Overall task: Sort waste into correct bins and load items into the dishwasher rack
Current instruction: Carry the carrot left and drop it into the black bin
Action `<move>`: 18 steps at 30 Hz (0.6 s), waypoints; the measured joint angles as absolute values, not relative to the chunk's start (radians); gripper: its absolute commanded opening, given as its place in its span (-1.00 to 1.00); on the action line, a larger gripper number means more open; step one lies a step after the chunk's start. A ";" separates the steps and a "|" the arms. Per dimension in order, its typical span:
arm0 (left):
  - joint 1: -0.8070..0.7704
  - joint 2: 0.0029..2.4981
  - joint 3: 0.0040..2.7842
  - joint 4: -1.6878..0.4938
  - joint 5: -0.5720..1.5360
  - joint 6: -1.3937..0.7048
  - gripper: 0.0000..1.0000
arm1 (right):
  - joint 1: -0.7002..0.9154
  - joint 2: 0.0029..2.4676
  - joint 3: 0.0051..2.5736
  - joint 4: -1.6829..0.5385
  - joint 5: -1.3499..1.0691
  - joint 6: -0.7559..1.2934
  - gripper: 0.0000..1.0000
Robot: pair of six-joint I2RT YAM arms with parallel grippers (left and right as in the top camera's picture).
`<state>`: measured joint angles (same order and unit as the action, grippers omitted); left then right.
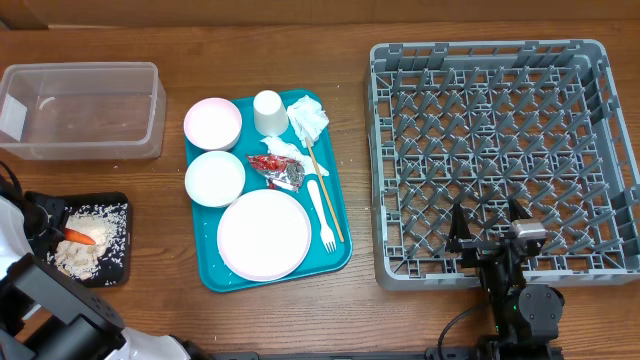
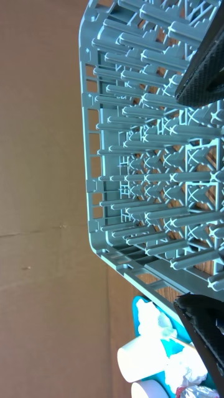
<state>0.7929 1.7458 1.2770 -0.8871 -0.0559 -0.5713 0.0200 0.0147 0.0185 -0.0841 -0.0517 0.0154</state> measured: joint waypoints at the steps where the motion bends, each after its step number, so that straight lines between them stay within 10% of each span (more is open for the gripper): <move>1: 0.793 1.753 1.277 -0.886 -0.056 -0.571 -0.56 | 0.020 0.015 0.019 -0.083 -0.052 0.016 1.00; 13: 0.793 1.784 1.277 -0.886 -0.051 -0.545 0.22 | 0.020 0.015 0.019 -0.084 -0.052 0.015 1.00; 18: 0.793 1.784 1.282 -0.896 -0.005 -0.476 0.25 | 0.020 0.015 0.019 -0.083 -0.051 0.015 1.00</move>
